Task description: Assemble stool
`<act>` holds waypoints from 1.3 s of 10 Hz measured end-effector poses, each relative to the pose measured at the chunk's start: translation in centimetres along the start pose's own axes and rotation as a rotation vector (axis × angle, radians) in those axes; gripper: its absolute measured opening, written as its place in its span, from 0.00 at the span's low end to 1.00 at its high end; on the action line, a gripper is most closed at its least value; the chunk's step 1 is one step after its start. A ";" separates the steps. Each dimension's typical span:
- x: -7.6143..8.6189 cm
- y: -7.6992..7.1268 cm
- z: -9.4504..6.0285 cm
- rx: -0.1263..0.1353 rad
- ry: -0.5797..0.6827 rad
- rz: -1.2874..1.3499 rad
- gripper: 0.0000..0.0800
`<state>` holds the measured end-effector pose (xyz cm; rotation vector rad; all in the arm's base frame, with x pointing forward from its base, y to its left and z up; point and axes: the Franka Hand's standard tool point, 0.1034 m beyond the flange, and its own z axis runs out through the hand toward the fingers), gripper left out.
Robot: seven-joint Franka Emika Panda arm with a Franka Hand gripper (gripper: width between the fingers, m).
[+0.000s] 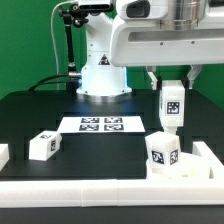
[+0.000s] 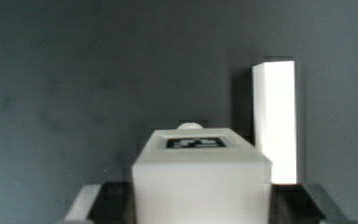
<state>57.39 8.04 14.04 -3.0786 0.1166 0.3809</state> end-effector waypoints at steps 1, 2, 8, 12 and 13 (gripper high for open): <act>0.0 0.0 0.0 0.000 0.000 0.000 0.43; 0.0 -0.1 0.0 0.000 -0.001 -0.001 0.43; 2.4 -2.2 -0.3 -0.002 0.022 -0.033 0.43; 3.2 -2.5 -0.3 -0.001 0.031 -0.036 0.43; 4.1 -2.8 -0.6 0.000 0.043 -0.040 0.43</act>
Offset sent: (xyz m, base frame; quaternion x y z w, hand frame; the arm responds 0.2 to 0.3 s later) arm 0.0377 0.0252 0.0126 -0.0234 0.0225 -0.0178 0.9993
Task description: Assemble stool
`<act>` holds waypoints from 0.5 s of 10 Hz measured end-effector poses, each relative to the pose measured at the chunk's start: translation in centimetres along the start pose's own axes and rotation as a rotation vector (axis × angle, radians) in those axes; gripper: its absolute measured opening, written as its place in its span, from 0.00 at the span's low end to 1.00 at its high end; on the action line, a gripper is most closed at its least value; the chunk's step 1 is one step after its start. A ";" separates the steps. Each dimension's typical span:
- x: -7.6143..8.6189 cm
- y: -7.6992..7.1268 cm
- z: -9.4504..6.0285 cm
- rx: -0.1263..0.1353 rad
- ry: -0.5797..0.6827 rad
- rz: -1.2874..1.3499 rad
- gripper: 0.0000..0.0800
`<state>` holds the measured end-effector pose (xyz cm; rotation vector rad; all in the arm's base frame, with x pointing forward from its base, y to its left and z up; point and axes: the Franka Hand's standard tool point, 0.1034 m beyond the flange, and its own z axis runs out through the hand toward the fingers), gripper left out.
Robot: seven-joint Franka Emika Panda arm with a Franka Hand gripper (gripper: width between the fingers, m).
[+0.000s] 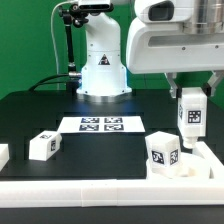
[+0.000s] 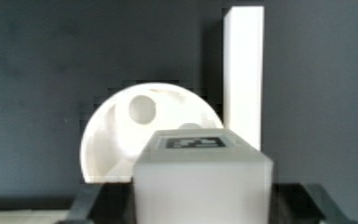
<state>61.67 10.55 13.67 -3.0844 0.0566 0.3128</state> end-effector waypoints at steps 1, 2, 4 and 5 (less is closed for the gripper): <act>0.9 -0.3 -0.1 0.001 0.008 -0.006 0.43; 1.9 -0.6 0.1 0.001 0.017 -0.013 0.43; 1.8 -0.5 0.4 0.000 0.014 -0.011 0.43; 1.8 -0.5 0.4 0.000 0.014 -0.011 0.43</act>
Offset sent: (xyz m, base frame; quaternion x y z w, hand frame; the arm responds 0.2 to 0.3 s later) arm 0.0000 0.0000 0.0000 0.0000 0.0000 0.0000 1.0000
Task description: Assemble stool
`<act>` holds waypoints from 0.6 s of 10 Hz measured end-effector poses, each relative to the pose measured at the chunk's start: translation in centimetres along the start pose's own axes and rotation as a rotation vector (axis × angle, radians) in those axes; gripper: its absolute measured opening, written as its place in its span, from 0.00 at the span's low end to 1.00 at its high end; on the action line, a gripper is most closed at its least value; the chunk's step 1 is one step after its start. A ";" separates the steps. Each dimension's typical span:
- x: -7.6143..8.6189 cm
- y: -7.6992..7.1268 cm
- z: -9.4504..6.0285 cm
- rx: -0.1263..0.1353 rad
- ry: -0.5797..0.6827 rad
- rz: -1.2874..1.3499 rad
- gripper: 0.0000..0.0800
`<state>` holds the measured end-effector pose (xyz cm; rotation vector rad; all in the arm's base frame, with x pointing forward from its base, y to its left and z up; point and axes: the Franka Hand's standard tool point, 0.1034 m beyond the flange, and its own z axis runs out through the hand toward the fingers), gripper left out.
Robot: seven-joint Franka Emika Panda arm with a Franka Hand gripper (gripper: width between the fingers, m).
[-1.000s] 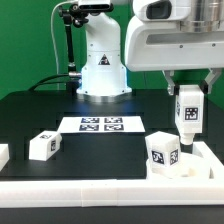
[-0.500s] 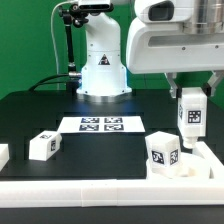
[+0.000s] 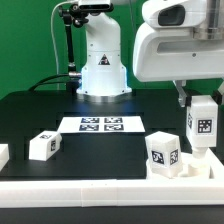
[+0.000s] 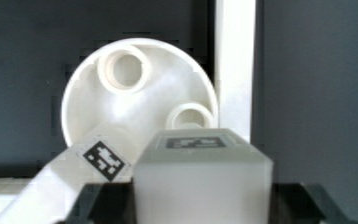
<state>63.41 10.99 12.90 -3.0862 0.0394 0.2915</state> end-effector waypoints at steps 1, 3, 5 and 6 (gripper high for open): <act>0.0 0.0 0.0 0.000 0.000 0.000 0.43; 0.0 0.1 0.2 0.000 0.001 0.001 0.43; 0.0 0.1 0.6 -0.001 0.000 0.002 0.43; 0.1 0.0 0.7 -0.001 0.004 0.002 0.43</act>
Offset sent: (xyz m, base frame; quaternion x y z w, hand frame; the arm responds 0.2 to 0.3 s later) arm 0.0013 -0.0003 -0.0097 0.0063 0.0071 -0.0061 0.9999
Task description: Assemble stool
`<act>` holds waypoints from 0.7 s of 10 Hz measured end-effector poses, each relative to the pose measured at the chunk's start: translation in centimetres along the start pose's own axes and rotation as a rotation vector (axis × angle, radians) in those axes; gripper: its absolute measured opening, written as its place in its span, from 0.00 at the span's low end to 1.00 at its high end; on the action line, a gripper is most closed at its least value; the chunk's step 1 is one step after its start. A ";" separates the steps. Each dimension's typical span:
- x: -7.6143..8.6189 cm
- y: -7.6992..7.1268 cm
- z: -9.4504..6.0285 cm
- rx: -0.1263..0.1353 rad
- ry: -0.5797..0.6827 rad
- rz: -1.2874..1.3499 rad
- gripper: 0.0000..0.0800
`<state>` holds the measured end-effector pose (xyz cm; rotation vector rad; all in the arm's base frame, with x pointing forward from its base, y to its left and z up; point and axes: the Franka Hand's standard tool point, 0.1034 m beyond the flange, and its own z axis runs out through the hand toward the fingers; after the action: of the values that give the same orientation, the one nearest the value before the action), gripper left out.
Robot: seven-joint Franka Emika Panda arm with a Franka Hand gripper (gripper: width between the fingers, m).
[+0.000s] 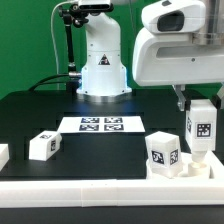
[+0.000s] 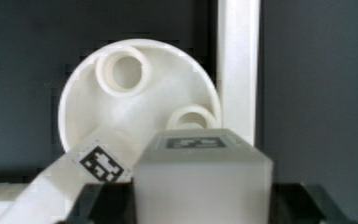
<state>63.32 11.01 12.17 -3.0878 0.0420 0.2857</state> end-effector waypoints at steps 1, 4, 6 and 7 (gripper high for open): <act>0.0 0.0 0.2 0.000 0.000 0.000 0.43; -0.1 0.1 0.5 -0.001 -0.004 0.001 0.43; -0.1 0.1 0.8 -0.002 -0.008 0.001 0.43; -0.1 0.1 1.0 -0.003 -0.010 0.001 0.43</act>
Offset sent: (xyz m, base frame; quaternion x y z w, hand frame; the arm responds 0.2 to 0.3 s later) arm -0.0013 0.0003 -0.0058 -0.0018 0.0066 0.0008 1.0000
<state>63.01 10.99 11.25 -3.0889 0.0424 0.3015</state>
